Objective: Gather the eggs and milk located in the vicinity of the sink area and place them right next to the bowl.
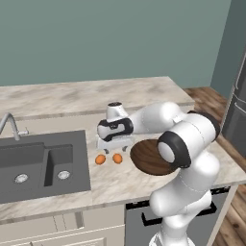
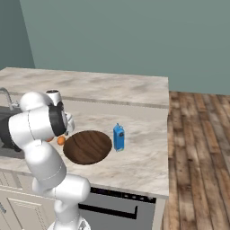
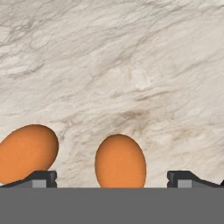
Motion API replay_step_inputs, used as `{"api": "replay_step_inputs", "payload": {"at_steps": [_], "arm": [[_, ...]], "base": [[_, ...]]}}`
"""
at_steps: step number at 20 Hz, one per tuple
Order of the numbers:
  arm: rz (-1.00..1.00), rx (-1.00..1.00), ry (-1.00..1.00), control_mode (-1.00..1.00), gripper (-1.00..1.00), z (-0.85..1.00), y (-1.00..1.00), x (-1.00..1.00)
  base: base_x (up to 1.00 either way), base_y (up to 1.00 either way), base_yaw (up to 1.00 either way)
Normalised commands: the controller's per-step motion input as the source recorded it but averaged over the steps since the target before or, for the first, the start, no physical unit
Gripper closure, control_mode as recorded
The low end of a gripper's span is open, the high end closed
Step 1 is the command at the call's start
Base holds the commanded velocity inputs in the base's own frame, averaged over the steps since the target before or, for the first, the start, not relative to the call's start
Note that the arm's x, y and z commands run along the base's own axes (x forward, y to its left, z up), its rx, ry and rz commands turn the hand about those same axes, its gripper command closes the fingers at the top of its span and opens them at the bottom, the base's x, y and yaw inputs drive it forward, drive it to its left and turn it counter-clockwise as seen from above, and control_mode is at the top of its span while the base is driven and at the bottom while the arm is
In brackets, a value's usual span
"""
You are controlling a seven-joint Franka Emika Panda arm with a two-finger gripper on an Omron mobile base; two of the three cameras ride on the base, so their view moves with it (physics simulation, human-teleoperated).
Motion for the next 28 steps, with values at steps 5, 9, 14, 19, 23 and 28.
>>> {"api": "replay_step_inputs", "payload": {"at_steps": [5,9,14,19,23,28], "arm": [[-0.02,0.00,0.00,-1.00,-1.00,0.00,0.00,-0.21],[-0.04,0.00,0.00,-1.00,-1.00,-0.02,0.00,-0.19],[-0.05,0.00,0.00,-1.00,-1.00,-0.13,0.00,-0.05],[-0.05,0.00,-0.01,-1.00,-1.00,-0.06,-0.01,0.00],[-0.05,0.00,0.00,-1.00,-1.00,-0.03,0.00,0.00],[-0.06,0.00,0.00,-1.00,-1.00,-0.12,0.00,0.00]], "base": [[0.00,0.00,0.00],[0.00,0.00,0.00],[0.00,0.00,0.00],[0.00,0.00,0.00],[0.00,0.00,0.00],[0.00,0.00,0.00]]}}
